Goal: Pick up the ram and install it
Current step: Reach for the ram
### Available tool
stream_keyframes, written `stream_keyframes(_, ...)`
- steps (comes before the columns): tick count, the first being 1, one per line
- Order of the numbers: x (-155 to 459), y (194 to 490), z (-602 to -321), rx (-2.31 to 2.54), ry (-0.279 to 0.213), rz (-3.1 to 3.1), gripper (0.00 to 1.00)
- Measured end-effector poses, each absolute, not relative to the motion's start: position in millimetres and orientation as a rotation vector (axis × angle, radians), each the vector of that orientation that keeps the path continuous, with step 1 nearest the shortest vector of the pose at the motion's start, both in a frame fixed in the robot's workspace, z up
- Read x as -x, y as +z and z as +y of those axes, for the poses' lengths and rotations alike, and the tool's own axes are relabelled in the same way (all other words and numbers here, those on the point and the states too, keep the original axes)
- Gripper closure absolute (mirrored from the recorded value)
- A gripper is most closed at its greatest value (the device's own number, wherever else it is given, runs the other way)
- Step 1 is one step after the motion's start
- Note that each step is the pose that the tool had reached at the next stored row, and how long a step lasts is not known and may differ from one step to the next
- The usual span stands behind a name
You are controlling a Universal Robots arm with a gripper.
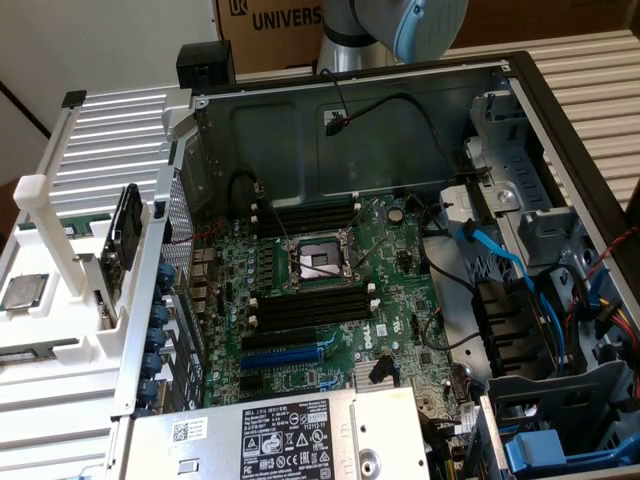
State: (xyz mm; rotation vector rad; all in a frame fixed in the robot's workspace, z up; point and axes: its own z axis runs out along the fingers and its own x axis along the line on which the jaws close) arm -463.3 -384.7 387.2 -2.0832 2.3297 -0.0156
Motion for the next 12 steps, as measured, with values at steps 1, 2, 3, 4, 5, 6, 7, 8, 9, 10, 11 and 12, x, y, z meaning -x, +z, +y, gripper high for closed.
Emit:
stream_keyframes(1,463.2,387.2,-384.7,2.083,-0.016,2.33,0.75)
stream_keyframes(2,463.2,387.1,-384.7,2.083,-0.016,2.329,0.75)
stream_keyframes(3,463.2,387.2,-384.7,2.083,-0.016,2.329,0.75)
stream_keyframes(4,463.2,387.2,-384.7,2.083,-0.016,2.329,0.75)
stream_keyframes(5,463.2,387.0,-384.7,2.083,-0.016,2.329,0.75)
stream_keyframes(6,463.2,386.6,-384.7,2.083,-0.016,2.329,0.75)
stream_keyframes(7,463.2,386.2,-384.7,2.083,-0.016,2.329,0.75)
stream_keyframes(8,463.3,385.7,-384.8,2.083,-0.016,2.329,0.75)
stream_keyframes(9,463.3,385.0,-385.0,2.083,-0.016,2.329,0.75)
stream_keyframes(10,463.2,384.4,-385.1,2.083,-0.016,2.329,0.75)
stream_keyframes(11,463.0,383.8,-385.4,2.083,-0.016,2.33,0.75)
stream_keyframes(12,462.7,383.2,-385.7,2.083,-0.016,2.329,0.75)
